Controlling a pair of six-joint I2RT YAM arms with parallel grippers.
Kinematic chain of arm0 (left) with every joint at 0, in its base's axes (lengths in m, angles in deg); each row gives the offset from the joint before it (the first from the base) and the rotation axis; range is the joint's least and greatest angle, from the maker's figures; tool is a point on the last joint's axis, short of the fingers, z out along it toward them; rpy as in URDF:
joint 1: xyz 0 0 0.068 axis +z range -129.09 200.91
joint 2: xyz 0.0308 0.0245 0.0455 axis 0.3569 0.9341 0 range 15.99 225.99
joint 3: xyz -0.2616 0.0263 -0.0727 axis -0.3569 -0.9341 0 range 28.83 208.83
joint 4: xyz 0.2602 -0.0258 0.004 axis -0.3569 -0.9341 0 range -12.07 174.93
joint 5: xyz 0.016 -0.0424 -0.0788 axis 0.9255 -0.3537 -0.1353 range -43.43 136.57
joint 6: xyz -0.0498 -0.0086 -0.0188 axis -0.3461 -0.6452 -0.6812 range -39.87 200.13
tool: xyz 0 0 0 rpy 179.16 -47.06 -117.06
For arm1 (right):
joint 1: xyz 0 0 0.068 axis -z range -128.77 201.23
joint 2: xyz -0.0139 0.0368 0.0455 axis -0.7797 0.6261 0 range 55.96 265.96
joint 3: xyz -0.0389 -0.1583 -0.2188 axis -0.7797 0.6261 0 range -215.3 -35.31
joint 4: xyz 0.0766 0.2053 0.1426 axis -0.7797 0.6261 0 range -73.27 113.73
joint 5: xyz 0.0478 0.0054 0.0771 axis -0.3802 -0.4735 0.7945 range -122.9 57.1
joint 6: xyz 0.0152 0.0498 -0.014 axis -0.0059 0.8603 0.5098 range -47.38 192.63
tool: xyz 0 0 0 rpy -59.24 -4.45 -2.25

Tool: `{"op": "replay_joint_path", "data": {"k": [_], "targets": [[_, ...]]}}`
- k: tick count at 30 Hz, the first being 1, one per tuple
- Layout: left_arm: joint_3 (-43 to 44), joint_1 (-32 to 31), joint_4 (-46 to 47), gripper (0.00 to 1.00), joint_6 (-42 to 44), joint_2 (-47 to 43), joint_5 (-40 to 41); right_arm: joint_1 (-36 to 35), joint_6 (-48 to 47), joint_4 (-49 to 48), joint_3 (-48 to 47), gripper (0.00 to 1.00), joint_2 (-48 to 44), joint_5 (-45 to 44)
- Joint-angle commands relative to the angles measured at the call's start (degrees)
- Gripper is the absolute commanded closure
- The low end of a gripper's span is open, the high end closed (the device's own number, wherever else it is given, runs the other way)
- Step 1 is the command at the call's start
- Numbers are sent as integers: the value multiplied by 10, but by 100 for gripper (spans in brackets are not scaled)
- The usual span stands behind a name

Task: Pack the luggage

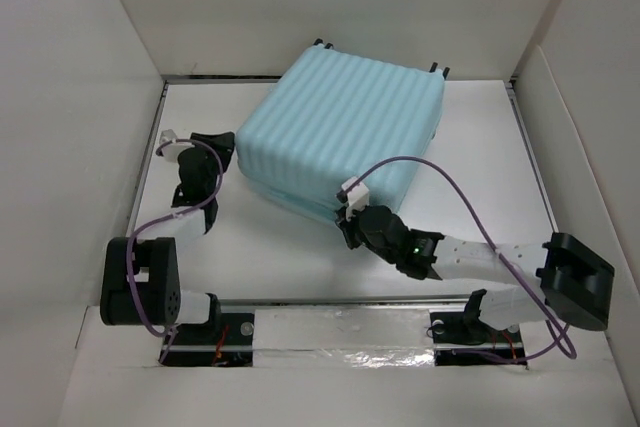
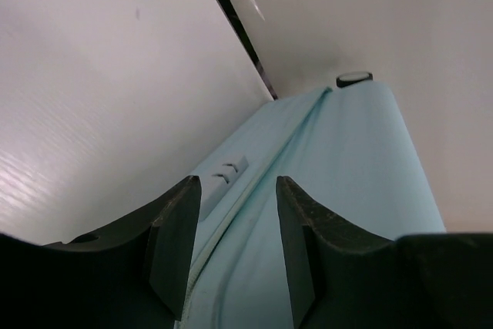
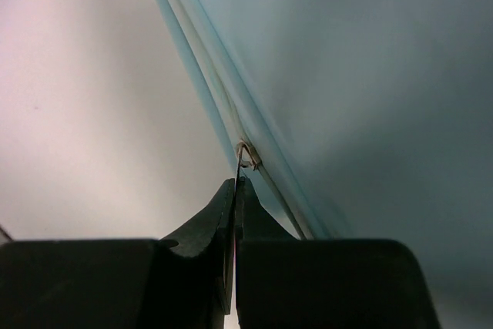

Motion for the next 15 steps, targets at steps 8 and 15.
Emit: {"op": "replay_joint_path", "data": {"k": [8,15], "targets": [[-125,-245,100,61,41,-73,-113,-21,-53,-65,-221,100,111,253],[-199,-325,150,61,55,-117,-111,-81,-82,-18,-367,100,210,333]]}}
